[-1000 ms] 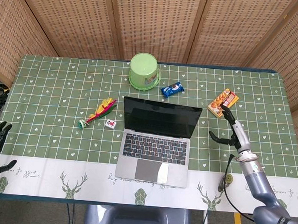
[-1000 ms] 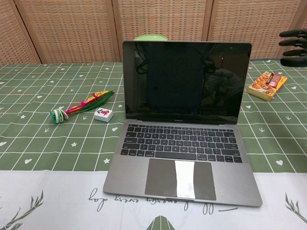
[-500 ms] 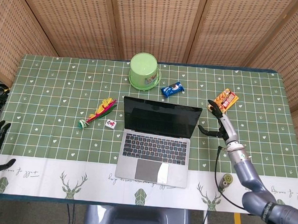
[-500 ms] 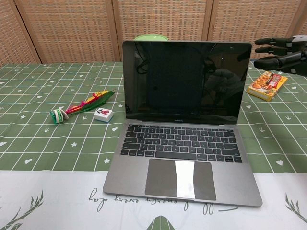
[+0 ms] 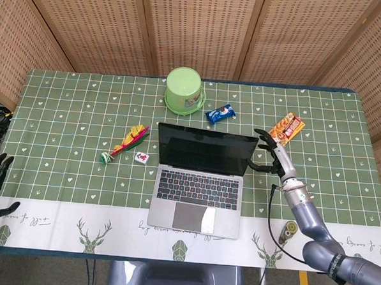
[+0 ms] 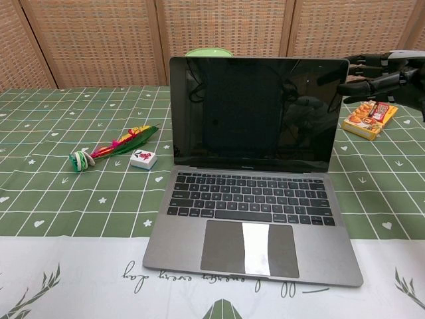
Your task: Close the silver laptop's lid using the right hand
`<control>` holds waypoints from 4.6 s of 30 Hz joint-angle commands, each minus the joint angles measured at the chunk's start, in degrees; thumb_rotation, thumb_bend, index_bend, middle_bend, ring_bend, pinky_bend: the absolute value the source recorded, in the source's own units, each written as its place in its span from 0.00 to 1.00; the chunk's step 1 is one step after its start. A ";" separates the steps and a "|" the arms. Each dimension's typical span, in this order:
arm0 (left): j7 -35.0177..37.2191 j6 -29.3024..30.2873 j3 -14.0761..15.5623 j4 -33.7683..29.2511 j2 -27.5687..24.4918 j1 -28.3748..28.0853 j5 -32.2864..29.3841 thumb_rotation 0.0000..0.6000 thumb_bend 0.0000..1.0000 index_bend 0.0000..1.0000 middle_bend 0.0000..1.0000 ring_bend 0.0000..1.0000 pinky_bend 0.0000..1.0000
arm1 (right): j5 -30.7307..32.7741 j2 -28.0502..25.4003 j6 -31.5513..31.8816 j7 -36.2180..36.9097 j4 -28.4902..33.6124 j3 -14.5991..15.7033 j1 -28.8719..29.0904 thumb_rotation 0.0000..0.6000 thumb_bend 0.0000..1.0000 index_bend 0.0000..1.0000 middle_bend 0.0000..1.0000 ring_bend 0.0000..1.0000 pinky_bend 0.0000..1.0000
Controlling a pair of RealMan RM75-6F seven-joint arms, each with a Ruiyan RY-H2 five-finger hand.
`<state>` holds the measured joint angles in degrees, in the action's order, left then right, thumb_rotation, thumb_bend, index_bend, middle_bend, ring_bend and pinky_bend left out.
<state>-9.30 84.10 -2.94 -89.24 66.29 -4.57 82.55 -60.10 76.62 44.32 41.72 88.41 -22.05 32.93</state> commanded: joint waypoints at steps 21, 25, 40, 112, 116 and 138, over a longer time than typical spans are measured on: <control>0.20 0.40 0.19 -0.33 -0.26 0.11 0.34 1.00 0.00 0.00 0.00 0.00 0.00 | 1.05 -1.32 -1.08 -0.88 4.49 -0.74 -0.06 1.00 0.48 0.27 0.36 0.37 0.40; 0.16 0.49 0.28 -0.43 -0.29 0.12 0.54 1.00 0.00 0.00 0.00 0.00 0.00 | 0.63 -1.69 -0.98 -0.56 5.07 -0.87 -0.35 1.00 0.48 0.29 0.38 0.39 0.41; 0.13 0.91 0.53 -0.86 -0.53 0.23 1.15 1.00 0.00 0.00 0.00 0.00 0.00 | -4.53 -3.26 -1.12 3.16 8.18 -0.39 -1.97 1.00 0.46 0.31 0.42 0.44 0.44; 0.43 2.40 1.50 -2.25 -1.11 0.71 3.90 1.00 0.00 0.00 0.00 0.00 0.00 | -21.82 -6.85 -20.52 34.31 16.15 7.46 0.92 1.00 0.33 0.33 0.41 0.45 0.45; 0.77 2.99 1.39 -2.43 -1.38 0.93 4.07 1.00 0.00 0.00 0.00 0.00 0.00 | -23.47 -4.38 -19.56 36.56 14.11 9.33 1.12 1.00 0.33 0.33 0.41 0.45 0.45; 0.87 3.15 1.35 -2.48 -1.49 1.03 4.26 1.00 0.00 0.00 0.00 0.00 0.00 | -25.67 1.65 -16.02 42.95 5.54 15.51 3.61 1.00 0.33 0.33 0.41 0.45 0.45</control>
<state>-8.43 87.25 -1.59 -91.71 64.80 -3.54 86.82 -85.68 78.18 28.21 84.57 94.03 -6.65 36.45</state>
